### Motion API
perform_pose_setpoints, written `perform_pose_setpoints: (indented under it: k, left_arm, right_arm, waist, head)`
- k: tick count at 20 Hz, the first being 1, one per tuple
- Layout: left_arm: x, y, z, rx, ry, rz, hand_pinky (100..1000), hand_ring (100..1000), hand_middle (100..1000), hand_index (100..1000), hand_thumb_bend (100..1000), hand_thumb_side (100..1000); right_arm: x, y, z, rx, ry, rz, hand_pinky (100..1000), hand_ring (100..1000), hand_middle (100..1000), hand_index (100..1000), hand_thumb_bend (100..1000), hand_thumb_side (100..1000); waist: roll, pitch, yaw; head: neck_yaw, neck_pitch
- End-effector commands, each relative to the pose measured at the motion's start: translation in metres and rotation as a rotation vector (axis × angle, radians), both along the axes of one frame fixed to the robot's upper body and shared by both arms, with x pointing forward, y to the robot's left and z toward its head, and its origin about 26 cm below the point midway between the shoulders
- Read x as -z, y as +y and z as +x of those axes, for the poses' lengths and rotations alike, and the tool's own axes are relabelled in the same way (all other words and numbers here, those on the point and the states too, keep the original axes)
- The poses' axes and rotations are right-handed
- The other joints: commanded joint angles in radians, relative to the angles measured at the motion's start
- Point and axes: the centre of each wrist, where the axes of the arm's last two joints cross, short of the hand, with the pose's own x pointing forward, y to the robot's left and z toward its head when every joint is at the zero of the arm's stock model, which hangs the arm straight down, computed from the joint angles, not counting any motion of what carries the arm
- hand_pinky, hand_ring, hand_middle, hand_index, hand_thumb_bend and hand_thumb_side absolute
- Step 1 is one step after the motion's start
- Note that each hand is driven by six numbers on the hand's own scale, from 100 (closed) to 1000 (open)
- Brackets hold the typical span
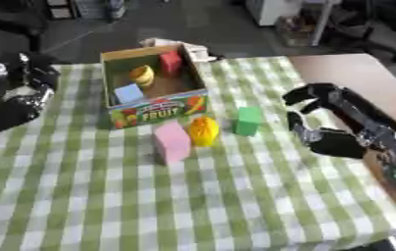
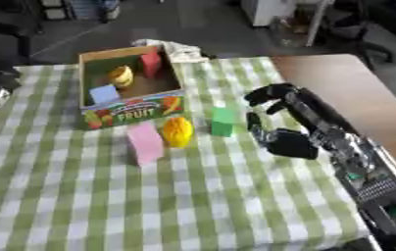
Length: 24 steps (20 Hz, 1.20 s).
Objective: Pick up objects on the table and place them in the box.
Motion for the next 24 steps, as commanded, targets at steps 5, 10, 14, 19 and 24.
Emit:
perform_pose_setpoints:
  k: [5,10,14,19,24]
  left_arm:
    - [0.024,-0.001,-0.031,-0.100,0.076,-0.177,584,607,593,782,100,618]
    - [0.037,-0.006,-0.037,-0.115,0.133,-0.225,584,605,590,780,100,639]
    - [0.042,-0.010,-0.038,-0.112,0.155,-0.236,584,605,590,781,100,645]
    - [0.044,-0.014,-0.038,-0.098,0.165,-0.235,585,605,591,783,100,651]
    - [0.045,-0.016,-0.038,-0.086,0.172,-0.231,586,605,592,785,100,655]
  right_arm:
    - [0.011,-0.004,0.052,-0.085,0.117,-0.281,812,937,851,930,248,371]
    - [0.026,-0.002,0.078,-0.078,0.142,-0.406,839,954,881,964,338,356]
    - [0.036,-0.005,0.099,0.013,0.120,-0.487,855,962,888,970,353,390]
    - [0.042,-0.008,0.110,0.102,0.085,-0.494,860,963,887,972,351,400]
    - [0.052,-0.013,0.114,0.172,0.100,-0.489,855,957,876,968,335,412]
  waist:
    - [0.009,-0.018,0.019]
    - [0.019,-0.024,0.037]
    - [0.025,-0.027,0.055]
    - [0.024,-0.025,0.069]
    - [0.028,-0.025,0.083]
  head:
    - [-0.036,0.004]
    - [-0.055,0.004]
    - [-0.069,0.004]
    - [-0.076,0.004]
    - [-0.079,0.004]
